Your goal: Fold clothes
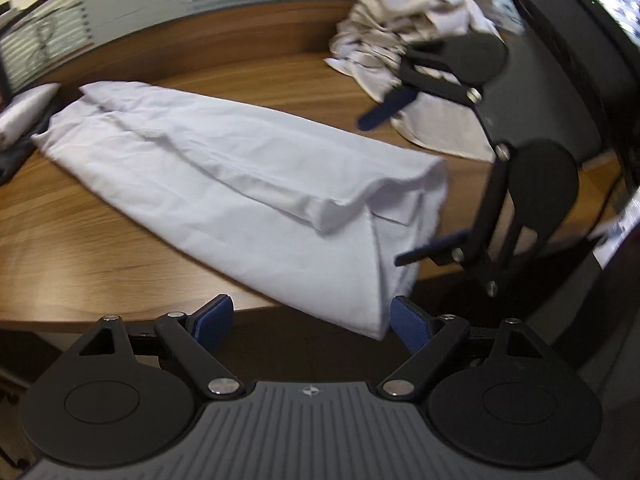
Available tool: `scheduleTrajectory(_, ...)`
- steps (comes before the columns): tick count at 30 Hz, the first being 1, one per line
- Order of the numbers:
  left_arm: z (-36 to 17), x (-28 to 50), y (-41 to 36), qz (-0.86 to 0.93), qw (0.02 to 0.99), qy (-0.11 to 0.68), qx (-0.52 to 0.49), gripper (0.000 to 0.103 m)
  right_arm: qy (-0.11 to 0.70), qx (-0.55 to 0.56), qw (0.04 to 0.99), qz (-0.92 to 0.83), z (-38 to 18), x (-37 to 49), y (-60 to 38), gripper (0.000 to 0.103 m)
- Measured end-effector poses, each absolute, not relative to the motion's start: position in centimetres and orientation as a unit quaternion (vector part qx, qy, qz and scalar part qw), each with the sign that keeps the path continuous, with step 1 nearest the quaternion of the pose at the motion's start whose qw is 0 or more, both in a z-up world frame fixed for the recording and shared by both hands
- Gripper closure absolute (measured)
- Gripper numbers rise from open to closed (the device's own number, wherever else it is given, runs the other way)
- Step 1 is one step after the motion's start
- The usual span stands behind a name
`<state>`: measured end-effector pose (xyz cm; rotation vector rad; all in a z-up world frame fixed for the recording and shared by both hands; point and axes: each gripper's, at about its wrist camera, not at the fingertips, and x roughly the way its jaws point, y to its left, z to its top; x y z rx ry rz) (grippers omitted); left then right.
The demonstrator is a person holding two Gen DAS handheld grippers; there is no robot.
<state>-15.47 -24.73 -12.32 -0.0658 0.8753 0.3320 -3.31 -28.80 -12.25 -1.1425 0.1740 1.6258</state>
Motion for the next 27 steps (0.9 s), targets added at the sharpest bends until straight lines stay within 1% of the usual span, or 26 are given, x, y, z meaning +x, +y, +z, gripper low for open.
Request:
scheduleTrajectory(4, -14.1, -14.9, -25.8, 0.147, 0.891, 0.429, 0.012, 0.013, 0.084, -0.491, 0.538, 0.680, -12.7, -3.6, -29.2, 0.001)
scheduleTrajectory(10, -17.0, -14.1, -27.6, 0.133, 0.882, 0.432, 0.135, 0.013, 0.144, -0.472, 0.562, 0.664, -12.5, -2.5, -29.5, 0.001)
scheduleTrajectory(15, -18.6, -13.4, -28.8, 0.115, 0.876, 0.411, 0.224, 0.014, 0.194, -0.456, 0.589, 0.638, -12.1, -0.7, -29.8, 0.001)
scheduleTrajectory(17, -18.8, -13.0, -28.8, 0.115, 0.874, 0.404, 0.243, 0.015, 0.203, -0.453, 0.598, 0.629, -12.0, 0.0, -30.1, 0.001)
scheduleTrajectory(19, -18.8, -12.5, -28.6, 0.110, 0.873, 0.404, 0.251, 0.027, 0.210, -0.451, 0.604, 0.623, -11.8, 0.6, -30.6, 0.001)
scheduleTrajectory(21, -18.3, -12.1, -28.0, 0.100, 0.879, 0.403, 0.235, 0.046, 0.214, -0.449, 0.606, 0.621, -11.7, 1.3, -31.1, 0.001)
scheduleTrajectory(22, -17.9, -12.1, -27.8, 0.097, 0.882, 0.400, 0.229, 0.052, 0.214, -0.450, 0.604, 0.622, -11.6, 1.6, -31.4, 0.001)
scheduleTrajectory(23, -17.5, -12.0, -27.5, 0.096, 0.885, 0.397, 0.223, 0.069, 0.214, -0.451, 0.602, 0.623, -11.6, 1.8, -31.6, 0.001)
scheduleTrajectory(24, -17.1, -11.9, -27.3, 0.095, 0.888, 0.395, 0.218, 0.081, 0.212, -0.453, 0.598, 0.627, -11.6, 2.1, -31.8, 0.001)
scheduleTrajectory(27, -15.4, -11.7, -26.5, 0.109, 0.899, 0.379, 0.188, 0.090, 0.199, -0.467, 0.580, 0.637, -12.0, 1.9, -32.3, 0.001)
